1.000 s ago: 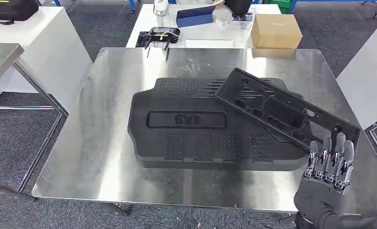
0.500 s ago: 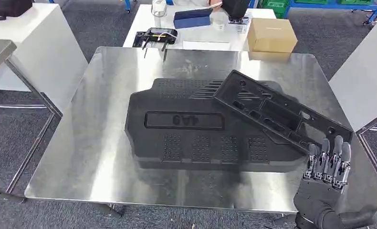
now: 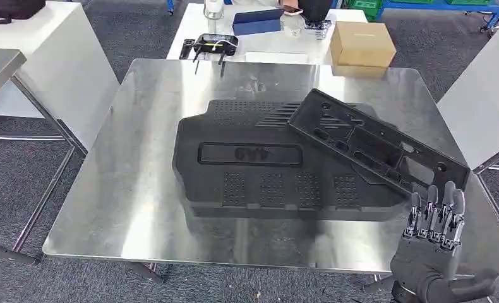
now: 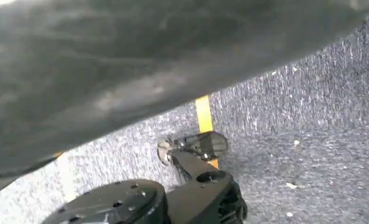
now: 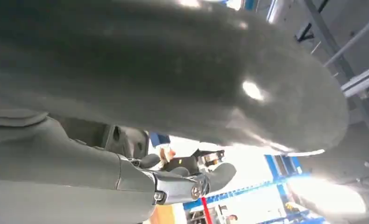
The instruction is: Take the parts from the cabinet and place them on the table.
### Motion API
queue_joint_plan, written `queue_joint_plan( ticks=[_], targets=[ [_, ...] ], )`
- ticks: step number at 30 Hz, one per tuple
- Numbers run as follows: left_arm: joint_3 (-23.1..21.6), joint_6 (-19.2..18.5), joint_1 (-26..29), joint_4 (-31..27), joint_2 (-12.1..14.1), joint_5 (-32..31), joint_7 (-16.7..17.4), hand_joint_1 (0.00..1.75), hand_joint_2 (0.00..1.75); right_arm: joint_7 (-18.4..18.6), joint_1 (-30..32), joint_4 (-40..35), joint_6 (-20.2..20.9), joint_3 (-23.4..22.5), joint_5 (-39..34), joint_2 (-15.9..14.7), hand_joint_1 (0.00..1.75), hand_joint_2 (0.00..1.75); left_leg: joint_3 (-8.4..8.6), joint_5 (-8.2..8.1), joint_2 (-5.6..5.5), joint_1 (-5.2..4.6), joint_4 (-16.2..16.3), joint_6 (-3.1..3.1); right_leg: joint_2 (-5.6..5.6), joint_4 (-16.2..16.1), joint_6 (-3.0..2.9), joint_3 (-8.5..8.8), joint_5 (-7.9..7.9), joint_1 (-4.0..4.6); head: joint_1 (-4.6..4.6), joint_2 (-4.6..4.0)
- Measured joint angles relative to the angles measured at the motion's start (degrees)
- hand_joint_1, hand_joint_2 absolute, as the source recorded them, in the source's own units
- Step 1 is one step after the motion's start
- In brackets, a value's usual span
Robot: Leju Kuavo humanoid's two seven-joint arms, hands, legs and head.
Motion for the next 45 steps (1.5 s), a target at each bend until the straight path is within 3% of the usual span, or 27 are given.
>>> queue_joint_plan(
  ticks=[1, 2, 3, 6, 7, 8, 9, 11, 12, 13, 17, 19, 22, 24, 26, 27, 28, 30, 32, 33, 36, 37, 38, 40, 42, 43, 45],
  targets=[
    [0.00, -0.02, 0.00, 0.00, -0.02, 0.00, 0.00, 0.00, 0.00, 0.00, -0.04, 0.00, 0.00, -0.09, 0.00, 0.04, 0.00, 0.00, 0.04, 0.22, -0.01, 0.02, -0.15, -0.36, -0.02, -0.18, -0.37, -0.05, 0.24, 0.03, 0.02, 0.00],
    [0.04, 0.00, 0.00, 0.00, 0.00, 0.00, 0.00, 0.00, 0.00, 0.00, -0.08, 0.02, 0.00, -0.09, 0.00, 0.15, 0.00, 0.00, -0.19, -0.32, -0.01, 0.08, 0.30, -0.64, -0.15, -0.94, -1.04, 0.08, 0.79, -1.23, -0.02, 0.00],
    [0.09, -0.02, 0.00, 0.00, 0.02, 0.00, -0.02, 0.00, 0.00, 0.02, -0.08, 0.02, 0.00, -0.11, 0.07, 0.24, 0.00, 0.00, -0.62, -1.81, 0.00, 0.13, 1.60, -0.86, -0.27, -0.97, -1.21, 0.04, 0.96, -1.15, -0.04, 0.00],
    [0.17, -0.02, 0.01, 0.00, 0.00, 0.00, -0.02, 0.00, 0.00, 0.18, -0.10, 0.20, 0.00, -0.17, 0.28, 0.39, 0.00, 0.00, -5.00, -8.95, -0.02, 0.57, 13.31, -1.58, -0.57, -0.94, -1.66, -0.37, 1.25, -1.09, -0.17, 0.00],
    [0.17, -0.04, 0.02, 0.00, -0.07, -0.02, -0.02, 0.00, 0.00, 0.22, -0.12, 0.33, 0.00, -0.22, 0.33, 0.39, 0.00, 0.00, -6.14, -10.03, -0.01, 0.75, 16.56, -1.80, -0.62, -0.87, -1.60, -0.58, 1.41, -1.08, -0.24, 0.00],
    [0.20, -0.04, 0.05, 0.00, -0.09, -0.02, -0.02, 0.00, 0.00, 0.39, -0.09, 0.46, 0.00, -0.22, 0.33, 0.39, 0.00, 0.00, -5.90, -9.58, 0.01, 1.00, 16.89, -1.94, -0.64, -0.85, -1.57, -0.74, 1.55, -1.10, -0.17, 0.00],
    [0.22, -0.07, 0.04, 0.00, -0.07, -0.02, -0.02, 0.00, 0.00, 0.39, -0.10, 0.57, 0.00, -0.24, 0.33, 0.42, 0.00, 0.00, -4.38, -8.01, 0.02, 1.33, 14.56, -2.15, -0.62, -0.79, -1.36, -0.87, 1.69, -1.20, -0.24, 0.00],
    [0.24, -0.07, 0.00, -0.02, -0.04, -0.02, -0.02, 0.00, 0.00, 0.39, -0.11, 0.61, 0.00, -0.31, 0.37, 0.46, 0.00, 0.00, 1.53, -3.54, 0.02, 1.99, 4.81, -2.70, -0.59, -0.35, -1.05, -1.00, 1.83, -1.58, -0.20, 0.00],
    [0.24, -0.09, -0.05, 0.00, -0.13, -0.02, -0.02, 0.00, 0.00, 0.39, -0.17, 0.61, 0.00, -0.33, 0.48, 0.52, 0.00, 0.00, 3.45, -3.56, -0.18, 2.32, 1.09, -3.30, -0.62, 0.12, -0.88, -1.27, 1.80, -1.32, -0.28, 0.00],
    [0.26, -0.20, -0.19, 0.02, -0.31, -0.02, -0.04, 0.00, 0.00, 0.44, -0.25, 0.63, 0.00, -0.35, 0.52, 0.57, 0.00, 0.00, 3.09, -3.37, -0.86, 1.84, 0.74, -2.64, -0.50, 0.97, -0.22, -1.92, 1.83, -0.86, -0.42, 0.00],
    [0.37, -0.22, -0.19, 0.02, -0.17, -0.02, -0.04, 0.00, 0.00, 0.57, -0.27, 0.81, 0.00, -0.41, 0.85, 0.77, 0.00, 0.00, 1.48, -1.85, -0.67, 1.01, 0.84, -0.30, -0.37, 0.12, 1.76, -2.66, 3.14, -1.50, -0.11, 0.00],
    [0.52, -0.24, -0.32, -0.02, -0.13, -0.02, -0.04, 0.00, 0.00, 0.70, -0.31, 0.96, 0.00, -0.57, 0.87, 0.77, 0.00, 0.00, 0.20, -0.81, -0.48, 0.96, 0.78, 0.93, -0.41, 3.96, 0.95, -5.01, -0.96, -1.56, 0.22, 0.00],
    [0.66, -0.39, -0.31, -0.09, -0.09, 0.00, -0.04, 0.00, 0.00, 0.79, -0.36, 1.35, 0.00, -0.59, 0.87, 0.81, 0.00, 0.00, -2.21, 0.80, -0.28, 0.36, 0.83, 1.27, -0.42, 16.92, -0.02, -9.00, -7.79, -1.16, 0.28, 0.00],
    [0.68, -0.39, -0.31, -0.09, -0.11, 0.00, -0.04, 0.00, 0.00, 0.83, -0.37, 1.62, -0.04, -0.63, 0.87, 0.81, 0.00, 0.00, -3.57, 1.84, -0.16, 0.03, 0.85, 1.32, -0.42, 17.07, 0.50, -7.20, -7.17, -0.73, 0.28, 0.00],
    [0.68, -0.41, -0.31, -0.09, -0.15, -0.02, -0.07, 0.00, 0.00, 0.92, -0.40, 1.77, -0.07, -0.65, 0.87, 0.81, 0.00, 0.00, -4.65, 2.88, -0.15, -0.05, 0.85, 1.24, -0.42, 8.37, 0.93, -0.66, -4.06, 0.02, 0.28, 0.00],
    [0.68, -0.48, -0.36, -0.09, -0.20, -0.02, -0.07, 0.00, 0.00, 0.96, -0.50, 1.77, -0.07, -0.65, 0.87, 0.81, 0.00, 0.00, -4.91, 3.40, -0.17, -0.04, 0.86, 1.09, -0.43, 2.74, 0.52, 3.39, -3.59, 0.46, 0.31, 0.00],
    [0.68, -0.48, -0.38, -0.09, -0.33, -0.07, -0.07, 0.00, 0.00, 1.03, -0.74, 1.77, -0.07, -0.68, 0.87, 0.81, 0.00, 0.00, -5.16, 3.78, -0.21, -0.24, 0.95, 0.78, -0.48, -1.92, -0.47, 6.21, -4.91, 0.83, 0.31, 0.00],
    [0.70, -0.50, -0.38, -0.09, -0.37, -0.09, -0.18, 0.00, 0.00, 1.05, -0.79, 1.81, -0.07, -0.68, 0.90, 0.85, 0.00, 0.00, -4.93, 4.78, -0.02, -0.06, 0.56, 0.12, -0.39, -1.82, -0.86, 5.41, -4.07, 1.08, 0.42, 0.00],
    [0.70, -0.50, -0.37, -0.09, -0.39, -0.09, -0.22, 0.00, 0.00, 1.11, -0.73, 1.90, -0.11, -0.83, 0.90, 0.87, 0.00, 0.00, -4.95, 5.92, -0.04, 0.08, -0.19, -0.82, -0.46, -2.06, -1.84, 4.84, -3.14, 1.12, 0.50, 0.00],
    [0.72, -0.50, -0.28, -0.09, -0.20, -0.11, -0.24, 0.00, 0.00, 1.12, -0.86, 1.90, -0.11, -0.83, 0.92, 1.01, 0.00, 0.00, -5.71, 5.27, -0.11, 0.21, 0.37, -0.98, -0.57, -2.67, -2.23, 4.32, -2.02, -0.21, 0.46, 0.00],
    [0.74, -0.50, -0.15, -0.09, -0.20, -0.11, -0.24, 0.00, 0.00, 1.22, -0.76, 2.16, -0.11, -0.96, 0.92, 1.14, 0.00, 0.00, -7.11, -5.67, -0.04, 0.40, 8.53, -1.82, -0.54, -2.73, -2.88, 2.38, -0.24, 0.14, -0.09, 0.00],
    [0.74, -0.50, -0.18, -0.09, -0.20, -0.11, -0.24, 0.00, 0.00, 1.22, -0.80, 2.32, -0.11, -1.00, 0.92, 1.16, 0.00, 0.00, -7.44, -7.58, -0.03, 0.49, 12.25, -2.05, -0.64, -2.67, -2.87, 1.74, 0.26, 0.18, 0.09, 0.00],
    [0.74, -0.50, -0.23, -0.09, -0.20, -0.11, -0.24, 0.00, 0.00, 1.33, -0.80, 2.45, -0.11, -1.05, 0.92, 1.18, 0.00, 0.00, -7.43, -7.50, -0.03, 0.64, 15.12, -2.28, -0.74, -2.56, -2.79, 1.03, 0.78, 0.18, -0.07, 0.00],
    [0.74, -0.37, -0.27, -0.09, -0.20, -0.15, -0.26, 0.00, 0.00, 1.46, -0.80, 2.67, -0.11, -1.11, 0.96, 1.20, 0.00, 0.00, -4.84, -3.48, 0.00, 1.21, 14.89, -2.77, -0.86, -2.05, -2.26, -0.18, 1.69, 0.06, 0.00, 0.00],
    [0.74, -0.22, -0.36, -0.09, -0.17, -0.20, -0.31, 0.00, 0.00, 1.62, -0.78, 2.78, -0.11, -1.25, 1.03, 1.22, 0.00, 0.00, 2.01, -1.08, 0.03, 1.99, 6.90, -3.38, -0.79, -0.62, -1.72, -1.95, 2.23, -0.29, -0.04, 0.00],
    [0.74, -0.22, -0.53, -0.07, -0.39, -0.33, -0.33, 0.00, 0.00, 1.62, -0.80, 2.78, -0.11, -1.38, 1.03, 1.27, 0.00, 0.00, 4.60, -3.67, -0.19, 1.73, 2.90, -3.99, -0.86, 0.13, -1.55, -2.86, 2.32, 0.05, -0.18, 0.00],
    [0.74, -0.20, -0.55, -0.09, -0.35, -0.39, -0.42, 0.00, 0.00, 1.68, -0.89, 2.78, -0.11, -1.55, 1.05, 1.40, 0.00, 0.00, 4.69, -4.41, -0.59, 1.31, 0.67, -2.99, -0.96, 0.87, -0.50, -3.54, 3.06, 0.08, -0.13, 0.00]
  ],
)
